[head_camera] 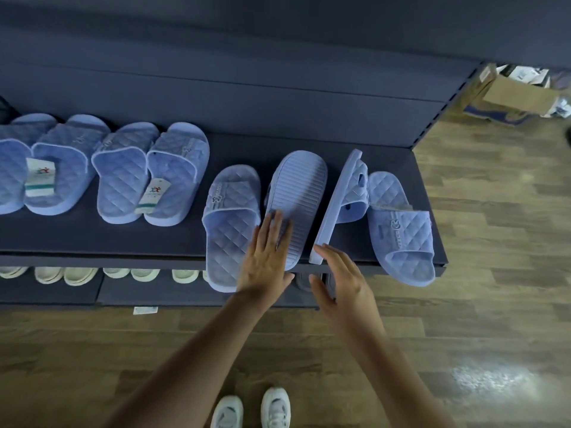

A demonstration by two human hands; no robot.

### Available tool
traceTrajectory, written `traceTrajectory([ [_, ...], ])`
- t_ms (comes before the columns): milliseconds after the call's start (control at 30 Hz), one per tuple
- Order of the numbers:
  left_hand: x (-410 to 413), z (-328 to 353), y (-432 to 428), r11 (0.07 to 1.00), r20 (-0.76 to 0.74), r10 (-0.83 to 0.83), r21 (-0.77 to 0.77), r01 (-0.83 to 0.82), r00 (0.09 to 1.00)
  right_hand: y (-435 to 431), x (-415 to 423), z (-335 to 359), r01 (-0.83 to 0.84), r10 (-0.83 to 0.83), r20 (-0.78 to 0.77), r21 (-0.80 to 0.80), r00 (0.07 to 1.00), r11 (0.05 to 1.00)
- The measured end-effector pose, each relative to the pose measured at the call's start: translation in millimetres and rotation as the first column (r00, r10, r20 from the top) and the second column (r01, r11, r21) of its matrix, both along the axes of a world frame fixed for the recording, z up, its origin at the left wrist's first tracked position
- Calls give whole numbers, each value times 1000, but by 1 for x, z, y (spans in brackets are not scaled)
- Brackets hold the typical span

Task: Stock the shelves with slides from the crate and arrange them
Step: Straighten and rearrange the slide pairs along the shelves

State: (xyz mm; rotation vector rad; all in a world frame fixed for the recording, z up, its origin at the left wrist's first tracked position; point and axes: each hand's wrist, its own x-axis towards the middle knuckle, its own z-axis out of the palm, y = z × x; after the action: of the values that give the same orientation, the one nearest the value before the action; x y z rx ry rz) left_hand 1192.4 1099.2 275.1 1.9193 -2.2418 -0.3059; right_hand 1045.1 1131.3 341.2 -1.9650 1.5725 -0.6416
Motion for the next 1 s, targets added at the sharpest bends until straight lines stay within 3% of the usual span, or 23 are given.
traceTrajectory([
  [200, -4, -5, -15, 996, -96, 60, -56, -66, 994, 0, 1, -3, 9, -10, 6, 3, 1000, 1000],
  [333, -8, -2, -16, 988, -247, 120, -60, -139, 962, -1, 2, -1, 32, -32, 3, 20, 999, 999],
  [433, -8, 11, -22, 976, -440, 169, -48, -211, 882, -3, 2, 2, 35, -35, 8, 28, 999, 999],
  [500, -7, 29, -25, 967, -588, 222, 33, -251, 778, -5, 2, 5, 37, -38, 13, 36, 999, 999],
  [600, 2, 51, -27, 937, -771, 339, 222, -270, 539, -9, 6, 10, 43, -44, 26, 39, 999, 998],
  [767, 24, 82, -12, 901, -915, 403, 395, -182, 7, -20, 20, 17, 56, -56, 43, 11, 997, 998],
  [900, 49, 90, 15, 881, -899, 414, 434, -186, -141, -28, 41, 17, 71, -83, 121, 96, 989, 993],
  [1000, 76, 85, 26, 860, -855, 444, 491, -142, -266, -31, 60, 18, 129, -206, 256, 287, 944, 949],
])
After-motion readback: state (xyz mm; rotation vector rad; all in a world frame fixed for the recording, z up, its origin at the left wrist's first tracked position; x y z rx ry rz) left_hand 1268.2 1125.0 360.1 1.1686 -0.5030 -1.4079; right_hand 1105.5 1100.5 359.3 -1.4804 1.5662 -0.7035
